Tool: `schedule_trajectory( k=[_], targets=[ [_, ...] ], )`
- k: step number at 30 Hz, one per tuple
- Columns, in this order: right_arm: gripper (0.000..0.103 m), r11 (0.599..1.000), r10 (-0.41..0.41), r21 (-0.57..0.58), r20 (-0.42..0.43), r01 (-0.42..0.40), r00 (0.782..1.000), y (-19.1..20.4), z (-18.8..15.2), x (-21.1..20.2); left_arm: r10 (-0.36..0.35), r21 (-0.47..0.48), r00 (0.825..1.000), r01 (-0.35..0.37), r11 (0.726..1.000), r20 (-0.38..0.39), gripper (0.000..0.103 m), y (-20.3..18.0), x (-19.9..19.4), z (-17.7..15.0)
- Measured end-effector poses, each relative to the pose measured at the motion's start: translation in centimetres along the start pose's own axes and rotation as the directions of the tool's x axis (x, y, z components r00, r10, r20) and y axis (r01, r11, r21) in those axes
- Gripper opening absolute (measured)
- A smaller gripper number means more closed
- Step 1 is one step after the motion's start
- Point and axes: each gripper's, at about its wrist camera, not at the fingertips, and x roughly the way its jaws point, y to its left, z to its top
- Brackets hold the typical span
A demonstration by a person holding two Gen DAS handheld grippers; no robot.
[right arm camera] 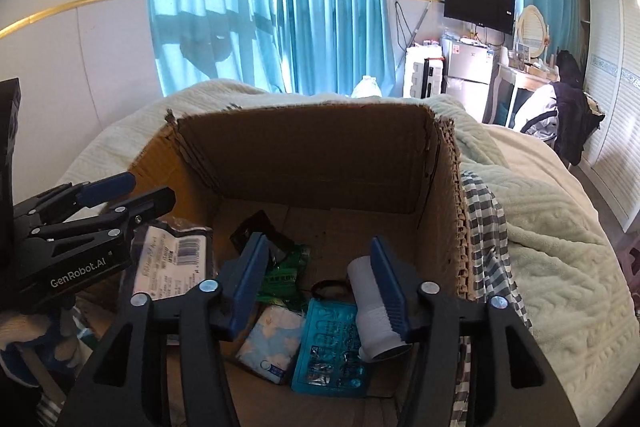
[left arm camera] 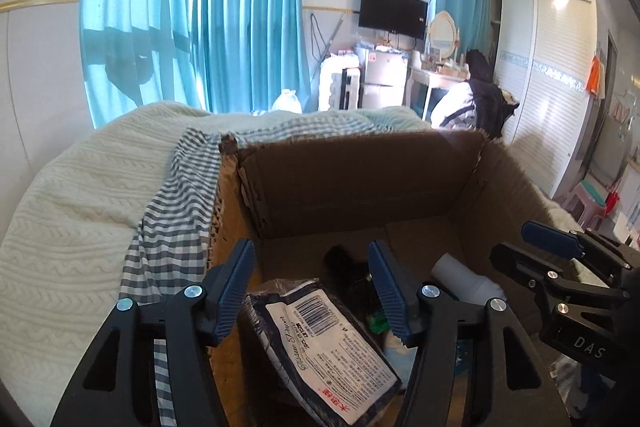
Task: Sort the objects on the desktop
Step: 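Move both open tools back down beside the box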
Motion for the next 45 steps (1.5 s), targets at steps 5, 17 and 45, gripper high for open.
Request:
schedule_trajectory(
  k=[5, 17, 45],
  targets=[
    [0.061, 1.000, -0.010, 0.021, 0.056, 0.008, 0.998, 0.2, 0.8, -2.6, 0.008, -0.028, 0.998, -0.007, 1.000, 0.056, 0.079, 0.3, -2.7, 0.7],
    [0.090, 0.998, -0.011, 0.065, 0.202, -0.002, 0.979, 0.7, 1.2, -11.2, 0.022, -0.076, 0.985, -0.009, 0.997, 0.171, 0.100, 0.2, -10.4, 1.9],
    [0.093, 0.998, -0.013, 0.064, 0.104, 0.006, 0.995, -1.9, -6.5, -16.7, 0.042, -0.069, 0.999, -0.040, 0.997, 0.019, 0.103, -3.9, -14.8, -9.7]
  ],
)
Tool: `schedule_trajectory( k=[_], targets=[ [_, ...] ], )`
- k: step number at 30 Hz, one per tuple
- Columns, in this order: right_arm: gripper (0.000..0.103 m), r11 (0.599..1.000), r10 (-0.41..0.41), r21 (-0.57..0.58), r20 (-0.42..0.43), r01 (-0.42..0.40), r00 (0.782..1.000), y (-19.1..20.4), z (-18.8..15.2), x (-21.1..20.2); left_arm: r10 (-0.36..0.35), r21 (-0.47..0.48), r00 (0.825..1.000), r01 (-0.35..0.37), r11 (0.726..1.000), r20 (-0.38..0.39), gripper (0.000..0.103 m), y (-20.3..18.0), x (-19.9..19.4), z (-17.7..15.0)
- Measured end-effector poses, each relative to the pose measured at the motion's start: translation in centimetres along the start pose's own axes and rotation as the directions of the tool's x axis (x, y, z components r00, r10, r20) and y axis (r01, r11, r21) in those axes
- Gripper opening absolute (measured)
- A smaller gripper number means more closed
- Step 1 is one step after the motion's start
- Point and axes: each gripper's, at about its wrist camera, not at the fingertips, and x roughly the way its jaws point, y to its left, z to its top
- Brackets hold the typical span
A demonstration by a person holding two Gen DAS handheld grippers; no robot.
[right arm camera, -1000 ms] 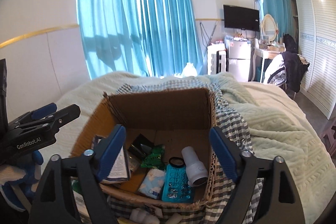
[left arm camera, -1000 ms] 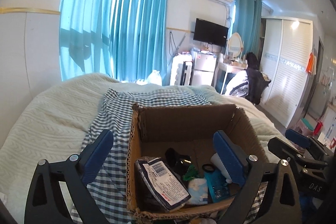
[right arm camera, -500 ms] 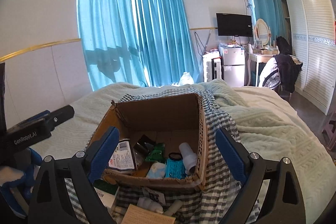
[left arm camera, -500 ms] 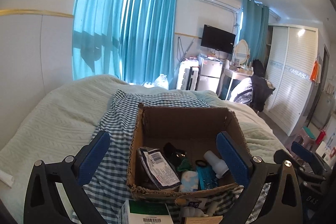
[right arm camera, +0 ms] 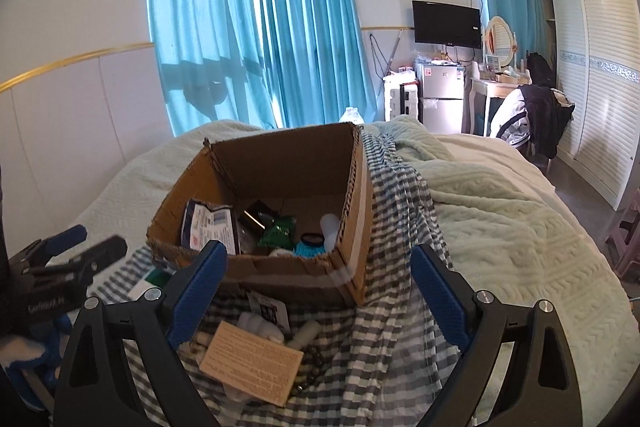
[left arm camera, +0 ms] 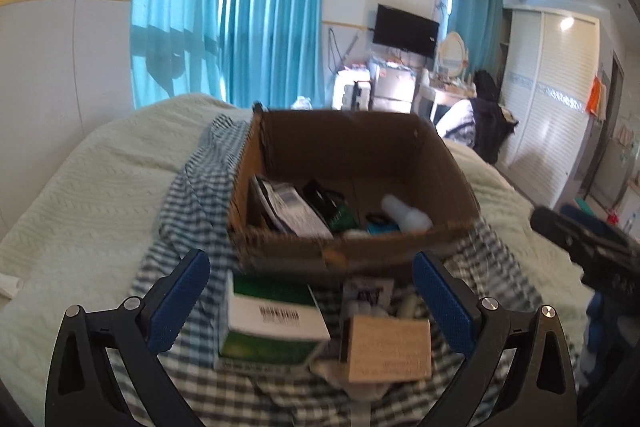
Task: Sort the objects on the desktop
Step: 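Move both open tools back down beside the box, then grasp the white tape roll with the left tool while the right tool grasps the tan medicine box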
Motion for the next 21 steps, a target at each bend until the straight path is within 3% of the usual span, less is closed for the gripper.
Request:
schedule_trajectory(
  k=[7, 9, 13, 19, 21],
  targets=[
    [0.093, 0.984, -0.002, -0.180, -0.095, -0.015, 0.995, 1.2, -2.3, 2.2, -0.030, 0.007, 0.987, 0.032, 0.999, -0.157, 0.101, -1.2, 1.3, -5.0],
    [0.093, 0.974, 0.019, -0.222, -0.121, -0.045, 0.993, 1.4, -3.1, 2.8, -0.044, -0.003, 0.978, 0.044, 0.999, -0.203, 0.095, -1.4, 1.9, -6.3],
    [0.093, 0.946, 0.082, -0.293, -0.186, -0.135, 0.979, 2.0, -4.2, 4.2, -0.049, 0.020, 0.966, 0.056, 0.998, -0.255, 0.093, -2.3, 2.7, -8.1],
    [0.093, 0.884, 0.101, -0.399, -0.341, -0.241, 0.935, 3.2, -6.3, 8.0, -0.073, 0.043, 0.935, 0.094, 0.995, -0.348, 0.091, -3.9, 3.8, -11.4],
    [0.093, 0.869, 0.101, -0.418, -0.374, -0.265, 0.922, 3.2, -6.8, 9.1, -0.077, 0.030, 0.919, 0.096, 0.995, -0.387, 0.083, -4.1, 4.5, -12.5]
  ],
)
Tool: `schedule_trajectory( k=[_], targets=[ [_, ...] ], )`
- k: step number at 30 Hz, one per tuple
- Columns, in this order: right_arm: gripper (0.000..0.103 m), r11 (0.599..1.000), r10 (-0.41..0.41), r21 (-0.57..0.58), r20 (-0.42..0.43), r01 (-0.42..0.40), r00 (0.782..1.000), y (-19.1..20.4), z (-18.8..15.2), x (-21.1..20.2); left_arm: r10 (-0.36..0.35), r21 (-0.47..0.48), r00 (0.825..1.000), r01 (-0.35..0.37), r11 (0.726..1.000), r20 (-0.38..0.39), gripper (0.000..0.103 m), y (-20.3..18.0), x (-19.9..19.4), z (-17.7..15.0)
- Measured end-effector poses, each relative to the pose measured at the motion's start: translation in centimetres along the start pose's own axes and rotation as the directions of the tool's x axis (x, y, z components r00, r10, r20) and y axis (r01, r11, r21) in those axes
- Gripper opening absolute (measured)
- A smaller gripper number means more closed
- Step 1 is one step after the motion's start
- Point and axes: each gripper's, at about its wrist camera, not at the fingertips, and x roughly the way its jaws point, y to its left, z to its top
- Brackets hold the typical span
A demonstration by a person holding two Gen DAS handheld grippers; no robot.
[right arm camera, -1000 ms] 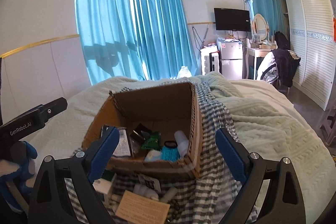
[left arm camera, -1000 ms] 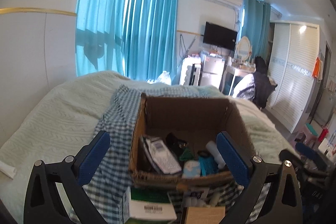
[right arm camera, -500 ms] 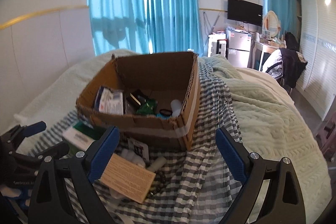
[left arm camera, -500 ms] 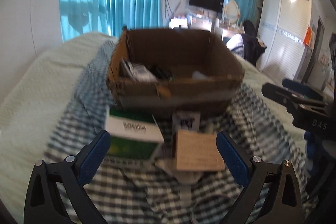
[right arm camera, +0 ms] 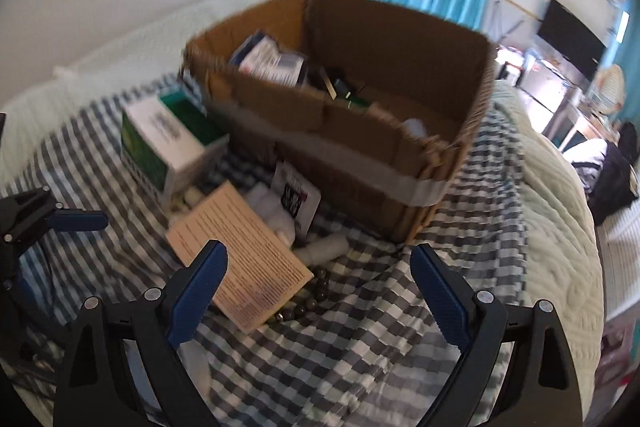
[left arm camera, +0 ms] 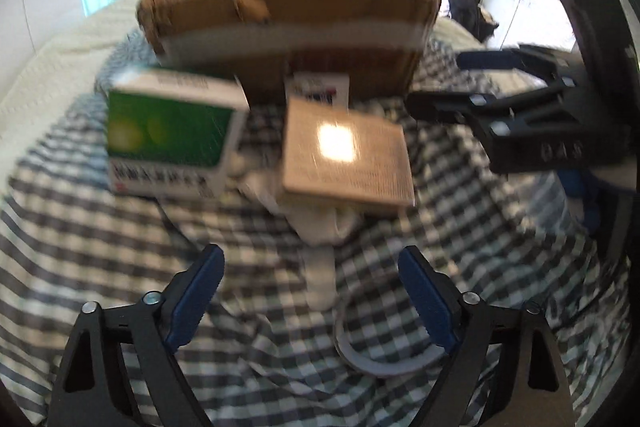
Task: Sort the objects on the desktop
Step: 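Grasp the white tape roll with the left tool while the right tool grasps the tan medicine box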
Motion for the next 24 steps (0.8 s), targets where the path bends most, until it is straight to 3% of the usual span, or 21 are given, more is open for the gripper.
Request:
schedule_trajectory(
  k=[6, 13, 16, 20, 22, 23, 24],
  targets=[
    [0.093, 0.977, 0.177, -0.099, -0.105, -0.187, 0.979, 1.1, -0.4, 3.4, -0.020, 0.009, 0.990, 0.022, 1.000, -0.138, 0.068, -1.0, 3.1, -2.6],
    [0.093, 0.950, 0.176, -0.232, -0.151, -0.208, 0.973, 4.6, -0.6, 6.2, -0.033, 0.011, 0.978, 0.036, 0.999, -0.205, 0.063, -1.3, 5.6, -3.4],
    [0.093, 0.940, 0.237, -0.207, -0.177, -0.272, 0.955, 5.3, -0.6, 7.1, -0.048, 0.011, 0.979, 0.051, 0.999, -0.200, 0.042, -1.4, 5.8, -3.5],
    [0.093, 0.936, 0.223, -0.235, -0.181, -0.262, 0.958, 6.3, -1.5, 7.1, -0.057, 0.007, 0.980, 0.060, 0.998, -0.192, 0.018, -1.4, 5.8, -3.9],
    [0.089, 0.942, 0.221, -0.216, -0.181, -0.258, 0.958, 6.3, -1.8, 6.6, -0.072, -0.003, 0.980, 0.073, 0.997, -0.183, 0.016, -1.2, 5.5, -3.9],
    [0.075, 0.946, 0.223, -0.198, -0.180, -0.258, 0.958, 6.1, -2.0, 6.4, -0.072, -0.002, 0.981, 0.073, 0.997, -0.180, 0.014, -1.2, 5.4, -4.0],
    [0.067, 0.953, 0.228, -0.163, -0.171, -0.256, 0.959, 5.6, -2.1, 5.9, -0.073, -0.002, 0.982, 0.074, 0.997, -0.172, 0.011, -1.2, 5.1, -4.1]
  ],
)
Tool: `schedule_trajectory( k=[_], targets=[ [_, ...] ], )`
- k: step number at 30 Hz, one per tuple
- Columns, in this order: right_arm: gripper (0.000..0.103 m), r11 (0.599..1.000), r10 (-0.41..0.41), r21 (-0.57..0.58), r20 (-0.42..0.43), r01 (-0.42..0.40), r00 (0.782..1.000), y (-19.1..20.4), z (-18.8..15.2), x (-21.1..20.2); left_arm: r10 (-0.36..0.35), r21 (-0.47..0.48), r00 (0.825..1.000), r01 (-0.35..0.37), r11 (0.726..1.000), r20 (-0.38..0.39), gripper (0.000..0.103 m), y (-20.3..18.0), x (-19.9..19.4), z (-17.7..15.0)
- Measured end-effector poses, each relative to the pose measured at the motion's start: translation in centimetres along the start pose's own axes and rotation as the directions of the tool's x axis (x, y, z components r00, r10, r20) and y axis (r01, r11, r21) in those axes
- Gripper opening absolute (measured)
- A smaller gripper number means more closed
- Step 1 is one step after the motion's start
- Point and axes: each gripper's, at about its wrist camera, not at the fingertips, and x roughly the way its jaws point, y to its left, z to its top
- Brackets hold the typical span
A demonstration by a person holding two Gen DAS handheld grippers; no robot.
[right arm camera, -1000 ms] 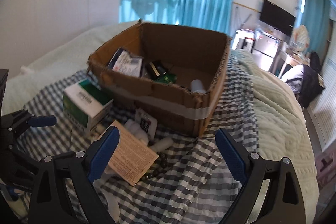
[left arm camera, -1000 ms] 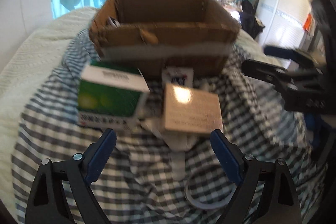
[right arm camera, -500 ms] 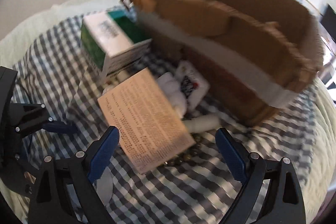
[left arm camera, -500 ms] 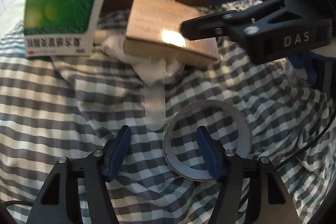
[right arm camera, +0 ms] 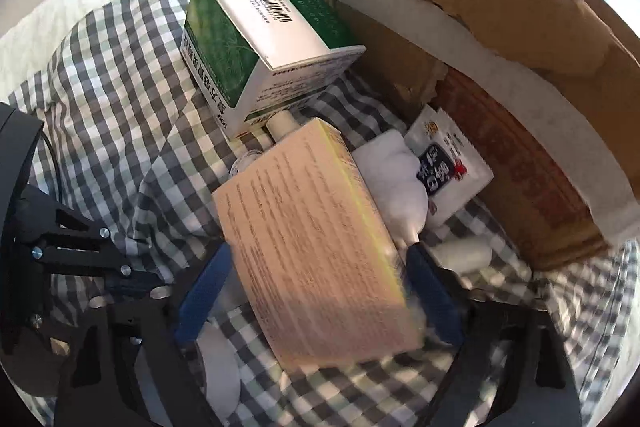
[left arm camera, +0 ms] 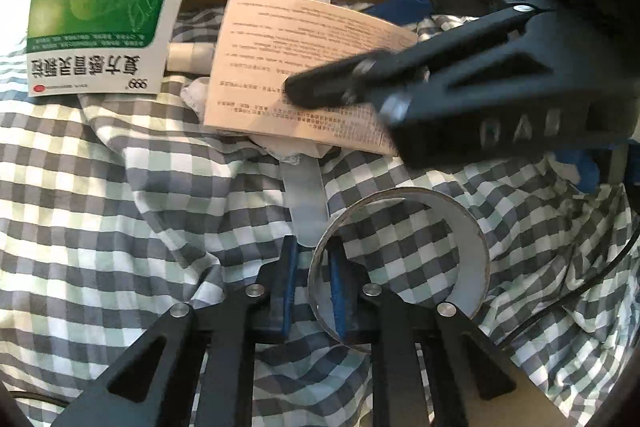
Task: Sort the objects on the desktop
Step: 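Grasp the white tape roll with the left tool while the right tool grasps the tan medicine box, then lift the tape roll and tan box and carry them over the box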
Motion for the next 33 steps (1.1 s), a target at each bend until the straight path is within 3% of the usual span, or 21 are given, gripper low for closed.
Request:
schedule_trajectory(
  k=[3, 7, 11, 14, 17, 22, 29, 33],
  targets=[
    [0.054, 0.994, 0.039, 0.106, 0.022, -0.041, 0.999, -1.0, -0.9, -1.3, -0.007, 0.021, 1.000, 0.006, 1.000, 0.029, 0.007, -0.5, -0.8, -0.2],
    [0.053, 0.988, 0.096, 0.122, -0.001, -0.095, 0.995, -0.7, -2.1, -1.6, -0.005, 0.074, 0.998, 0.000, 0.997, 0.066, 0.006, -1.6, -1.9, -0.6],
    [0.077, 0.984, 0.120, 0.147, -0.109, -0.104, 0.987, -0.7, -2.6, 0.9, -0.007, 0.081, 0.997, 0.001, 0.997, 0.074, 0.005, -1.5, -2.6, -0.5],
    [0.078, 0.985, 0.130, 0.132, -0.114, -0.115, 0.985, 0.1, -2.9, 1.6, -0.003, 0.088, 0.996, -0.005, 0.996, 0.092, 0.005, -0.9, -3.8, -0.3],
    [0.042, 0.977, 0.181, 0.125, -0.061, -0.172, 0.982, 0.9, -3.0, -0.1, 0.013, 0.085, 0.994, -0.022, 0.996, 0.112, 0.005, -0.4, -4.5, -0.2],
    [0.035, 0.969, 0.152, 0.195, 0.004, -0.150, 0.988, 0.5, -3.9, -2.4, 0.027, 0.094, 0.988, -0.042, 0.995, 0.154, 0.006, -0.5, -5.8, 0.4],
    [0.029, 0.938, -0.005, 0.346, 0.093, -0.027, 0.996, -0.8, -6.3, -6.9, 0.038, 0.060, 0.974, -0.053, 0.997, 0.225, 0.005, 0.5, -9.4, 1.1],
    [0.028, 0.911, -0.083, 0.412, 0.154, 0.012, 0.985, -3.6, -7.6, -8.6, 0.049, 0.034, 0.961, -0.061, 0.998, 0.273, 0.005, 1.6, -10.7, 2.7]
  ],
)
